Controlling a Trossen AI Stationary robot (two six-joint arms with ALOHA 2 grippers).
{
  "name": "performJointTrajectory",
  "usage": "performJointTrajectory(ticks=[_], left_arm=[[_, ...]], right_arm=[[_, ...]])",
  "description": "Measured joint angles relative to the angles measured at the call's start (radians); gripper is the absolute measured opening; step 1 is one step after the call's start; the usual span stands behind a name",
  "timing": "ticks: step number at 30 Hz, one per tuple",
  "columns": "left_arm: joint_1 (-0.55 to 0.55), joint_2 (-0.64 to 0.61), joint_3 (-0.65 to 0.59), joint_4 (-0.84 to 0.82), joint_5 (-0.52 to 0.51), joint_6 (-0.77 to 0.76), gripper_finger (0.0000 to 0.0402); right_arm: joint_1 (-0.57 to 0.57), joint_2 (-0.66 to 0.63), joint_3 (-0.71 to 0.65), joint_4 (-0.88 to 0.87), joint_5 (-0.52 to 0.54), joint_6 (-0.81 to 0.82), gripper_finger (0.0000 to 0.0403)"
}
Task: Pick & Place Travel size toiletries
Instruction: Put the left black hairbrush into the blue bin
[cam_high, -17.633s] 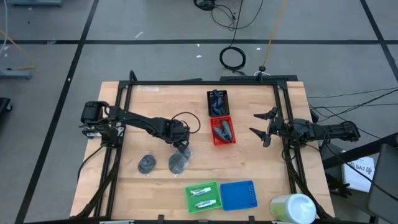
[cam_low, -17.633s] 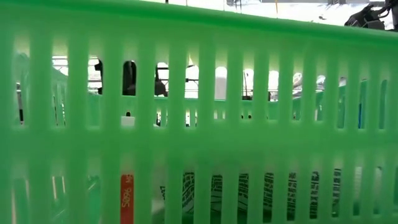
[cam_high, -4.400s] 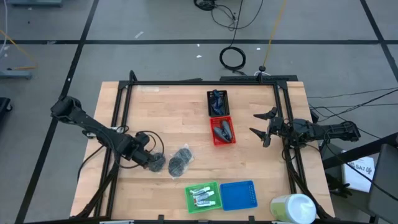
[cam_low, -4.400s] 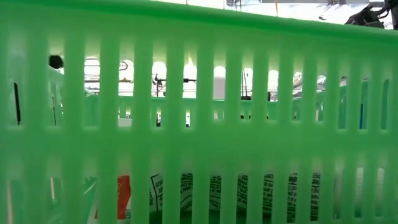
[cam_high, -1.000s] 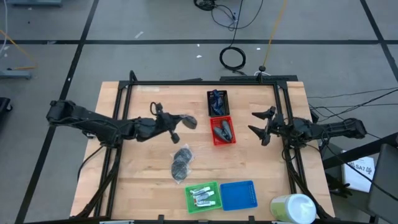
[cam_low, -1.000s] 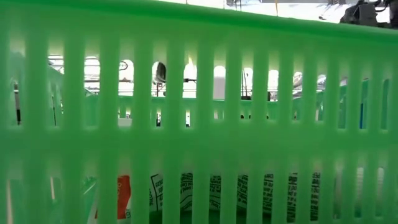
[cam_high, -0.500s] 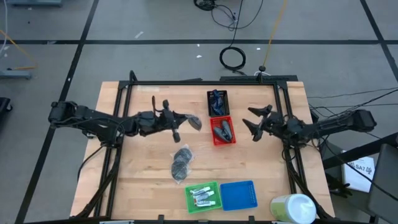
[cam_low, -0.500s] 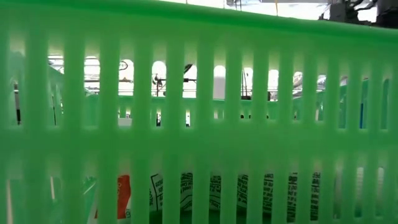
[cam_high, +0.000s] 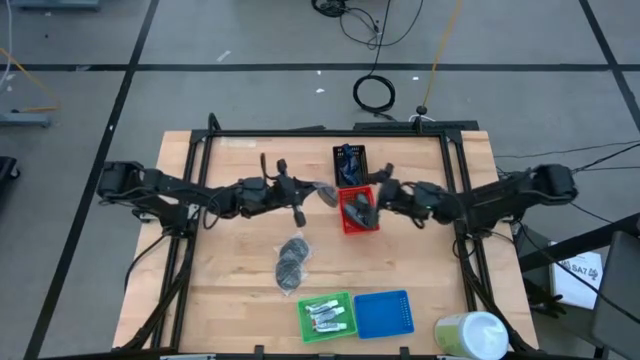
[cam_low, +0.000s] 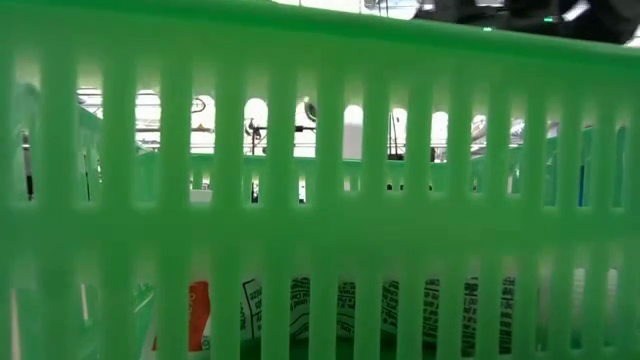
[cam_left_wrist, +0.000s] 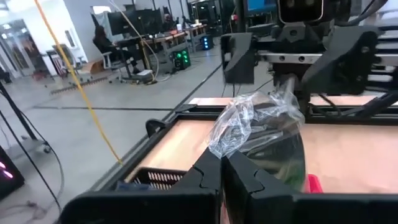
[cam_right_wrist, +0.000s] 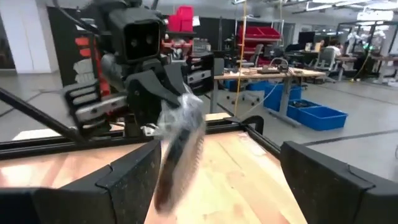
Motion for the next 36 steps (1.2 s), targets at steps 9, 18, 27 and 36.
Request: performJointTrajectory(ticks=[9,18,27,36], left_arm=[[-0.007,0.030,0.060,0.002,-0.004,0.111,0.0000],[-0.006,0.030,0.075,-0.023,-0.004,0.108,0.0000],[-0.006,0.030,0.075,-0.039,-0.002,0.078,0.0002],[-0.001,0.030,0.075,-0.040,0.038,-0.052,0.0023]], right_arm=[[-0.036,0.151,0.095,-0.002,-0.177,0.111,0.0318],[-0.053,0.213,0.097,0.072,-0.176,0.148,0.0293],[-0.054,0.209,0.097,0.079,-0.180,0.136,0.0128],[-0.054,0.209,0.096,0.050,-0.178,0.090,0.0031]])
